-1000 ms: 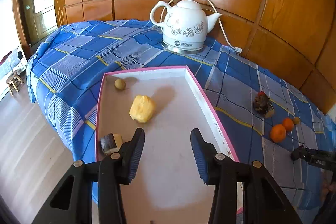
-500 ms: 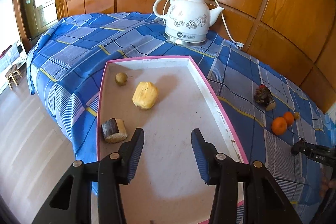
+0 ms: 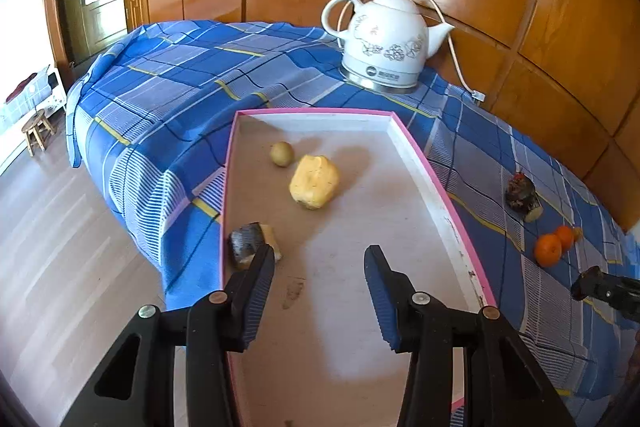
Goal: Organize fruits
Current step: 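Carry the dark brown oval fruit with the right gripper into the tray and release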
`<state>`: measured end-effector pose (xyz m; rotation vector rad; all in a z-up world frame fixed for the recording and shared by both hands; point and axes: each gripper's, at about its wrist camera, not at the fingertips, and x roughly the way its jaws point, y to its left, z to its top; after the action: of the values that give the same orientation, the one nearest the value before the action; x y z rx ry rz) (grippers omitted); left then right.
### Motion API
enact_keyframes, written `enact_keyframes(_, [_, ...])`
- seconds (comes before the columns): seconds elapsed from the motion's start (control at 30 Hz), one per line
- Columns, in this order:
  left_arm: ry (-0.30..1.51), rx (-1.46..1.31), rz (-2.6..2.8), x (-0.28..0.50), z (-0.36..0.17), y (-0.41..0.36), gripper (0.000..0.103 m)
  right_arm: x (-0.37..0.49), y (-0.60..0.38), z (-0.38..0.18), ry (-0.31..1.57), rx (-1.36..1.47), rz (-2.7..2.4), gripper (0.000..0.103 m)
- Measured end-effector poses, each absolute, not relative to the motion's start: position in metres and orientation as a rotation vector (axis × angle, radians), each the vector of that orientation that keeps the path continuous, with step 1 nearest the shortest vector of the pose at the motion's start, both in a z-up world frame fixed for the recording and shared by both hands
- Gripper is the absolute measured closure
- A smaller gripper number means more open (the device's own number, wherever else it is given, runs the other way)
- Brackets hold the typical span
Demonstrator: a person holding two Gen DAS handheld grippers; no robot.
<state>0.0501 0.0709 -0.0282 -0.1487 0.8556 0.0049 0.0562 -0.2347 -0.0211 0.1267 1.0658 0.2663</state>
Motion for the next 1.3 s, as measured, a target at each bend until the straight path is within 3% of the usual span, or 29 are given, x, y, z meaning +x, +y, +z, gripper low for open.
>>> enact_keyframes(0.63, [0.873, -0.182, 0.021, 0.048, -0.038, 0.088, 0.056, 0.15, -0.067, -0.016, 1.133, 0.128, 0.579, 0.054])
enact_keyframes(0.77, [0.881, -0.184, 0.019, 0.047, -0.04, 0.09, 0.056, 0.16, -0.063, -0.019, 1.122, 0.144, 0.542, 0.044])
enact_keyframes(1.3, [0.874, -0.145, -0.024, 0.044, -0.034, 0.071, 0.055, 0.114, -0.112, -0.019, 1.078, 0.158, 0.442, 0.043])
